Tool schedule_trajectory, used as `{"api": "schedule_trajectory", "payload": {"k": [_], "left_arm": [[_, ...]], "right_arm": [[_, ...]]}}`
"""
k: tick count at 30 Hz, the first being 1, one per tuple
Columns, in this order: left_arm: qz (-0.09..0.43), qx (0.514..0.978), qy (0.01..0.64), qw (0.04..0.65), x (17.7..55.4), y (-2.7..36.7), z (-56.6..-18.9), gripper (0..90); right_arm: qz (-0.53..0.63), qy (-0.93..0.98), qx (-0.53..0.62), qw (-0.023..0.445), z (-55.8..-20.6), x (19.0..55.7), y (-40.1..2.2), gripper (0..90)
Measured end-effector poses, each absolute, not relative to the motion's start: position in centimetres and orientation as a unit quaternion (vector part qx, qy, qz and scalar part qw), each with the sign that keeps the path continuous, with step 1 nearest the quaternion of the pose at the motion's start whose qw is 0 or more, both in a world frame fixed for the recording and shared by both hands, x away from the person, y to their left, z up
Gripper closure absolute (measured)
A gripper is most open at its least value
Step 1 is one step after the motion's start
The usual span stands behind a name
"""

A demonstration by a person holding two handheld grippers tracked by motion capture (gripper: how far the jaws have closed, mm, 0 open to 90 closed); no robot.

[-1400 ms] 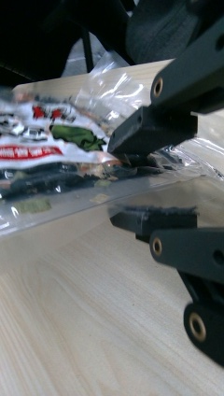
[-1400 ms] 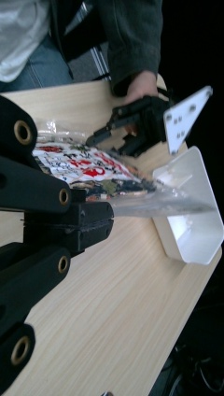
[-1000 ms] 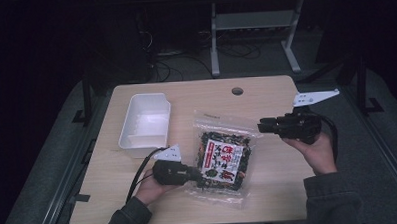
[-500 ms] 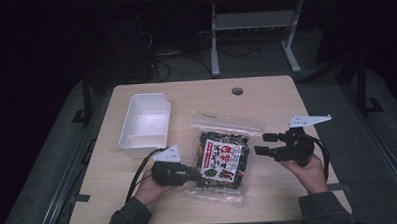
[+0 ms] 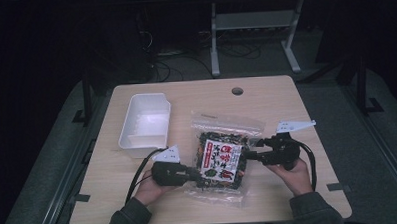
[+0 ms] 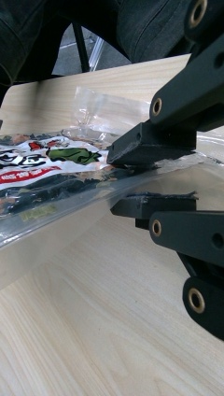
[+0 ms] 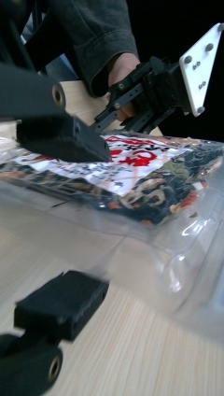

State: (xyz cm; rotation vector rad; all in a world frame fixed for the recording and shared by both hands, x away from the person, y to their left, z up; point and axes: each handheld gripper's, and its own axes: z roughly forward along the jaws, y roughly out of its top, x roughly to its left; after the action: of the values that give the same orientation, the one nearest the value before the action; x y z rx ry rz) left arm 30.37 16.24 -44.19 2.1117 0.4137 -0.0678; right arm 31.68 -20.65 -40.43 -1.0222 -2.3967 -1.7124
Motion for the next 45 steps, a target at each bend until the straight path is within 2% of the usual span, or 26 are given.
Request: {"api": "schedule_trajectory", "payload": {"k": [1,7,10,14,18,22,30,45], "left_arm": [[-0.028,0.863,0.168,0.475,30.4,16.2,-44.2,73.8],[-0.032,0.862,0.164,0.478,30.4,16.3,-44.3,73.8],[-0.032,0.862,0.162,0.479,30.4,16.3,-44.2,73.8],[-0.032,0.862,0.160,0.481,30.4,16.3,-44.2,72.2],[-0.027,0.865,0.161,0.475,30.4,16.4,-44.3,68.8],[-0.023,0.865,0.158,0.475,30.3,16.5,-44.2,66.9],[-0.007,0.866,0.168,0.471,30.3,17.0,-44.0,58.5],[0.029,0.876,0.187,0.444,28.5,19.1,-43.8,46.0]], "right_arm": [[-0.557,-0.766,-0.319,0.024,-40.6,32.0,-20.3,41.7],[-0.560,-0.774,-0.293,0.040,-40.4,32.1,-19.4,56.1],[-0.566,-0.771,-0.288,0.042,-40.2,32.0,-19.3,57.3],[-0.571,-0.773,-0.271,0.061,-40.0,31.9,-19.2,67.6],[-0.579,-0.770,-0.257,0.079,-39.7,31.7,-19.1,73.2],[-0.578,-0.773,-0.246,0.084,-39.2,31.5,-19.0,74.5],[-0.573,-0.781,-0.244,0.051,-37.4,30.3,-19.2,75.1],[-0.552,-0.755,-0.348,-0.059,-35.1,30.4,-20.2,75.2]]}}
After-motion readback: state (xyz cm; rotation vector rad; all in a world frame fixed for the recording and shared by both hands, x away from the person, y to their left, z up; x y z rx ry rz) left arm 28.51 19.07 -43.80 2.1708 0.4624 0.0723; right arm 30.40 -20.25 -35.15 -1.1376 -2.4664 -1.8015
